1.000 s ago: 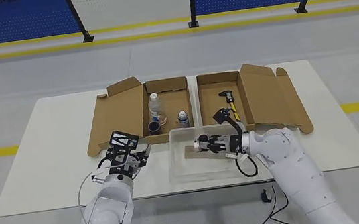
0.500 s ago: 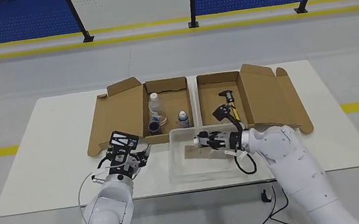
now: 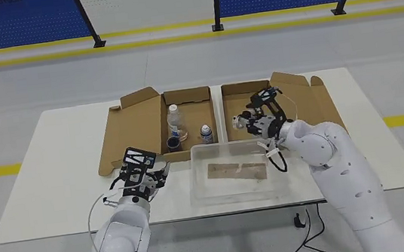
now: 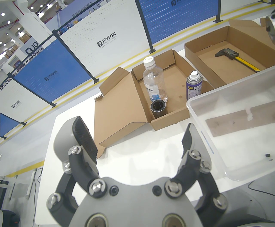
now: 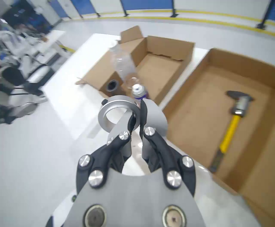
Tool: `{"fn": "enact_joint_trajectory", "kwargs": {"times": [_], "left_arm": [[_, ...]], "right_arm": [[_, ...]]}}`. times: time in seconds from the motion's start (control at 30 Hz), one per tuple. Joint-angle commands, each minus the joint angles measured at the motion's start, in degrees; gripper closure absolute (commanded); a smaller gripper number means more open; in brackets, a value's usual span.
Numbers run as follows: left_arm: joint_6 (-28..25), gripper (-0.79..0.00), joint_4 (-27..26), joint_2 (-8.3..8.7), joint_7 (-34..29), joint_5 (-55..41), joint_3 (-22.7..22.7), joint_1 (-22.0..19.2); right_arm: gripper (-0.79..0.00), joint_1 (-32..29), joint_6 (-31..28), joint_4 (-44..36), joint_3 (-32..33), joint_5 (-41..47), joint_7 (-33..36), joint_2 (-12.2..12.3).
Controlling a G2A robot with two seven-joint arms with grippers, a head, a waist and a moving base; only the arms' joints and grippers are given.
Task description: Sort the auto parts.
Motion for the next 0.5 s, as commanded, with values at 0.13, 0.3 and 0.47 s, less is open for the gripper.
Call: {"fn": "enact_joint_trajectory", "kwargs": {"times": [0.13,0.3,0.47], "left_arm": [[0.0,-0.785,0.0,0.0,0.0,0.0,0.0,0.0],[0.0,-0.785,0.0,0.0,0.0,0.0,0.0,0.0],[0.0,-0.785,0.0,0.0,0.0,0.0,0.0,0.0]], "right_arm": [[0.0,5.64,6.43,4.34,-3.68,-15.58,1.7,-0.2],[0.0,11.7,8.48,13.37,-8.17,-19.94,2.32,-1.36],[0.0,16.98,9.45,24.58,-12.39,-20.93,2.64,-3.0]]}}
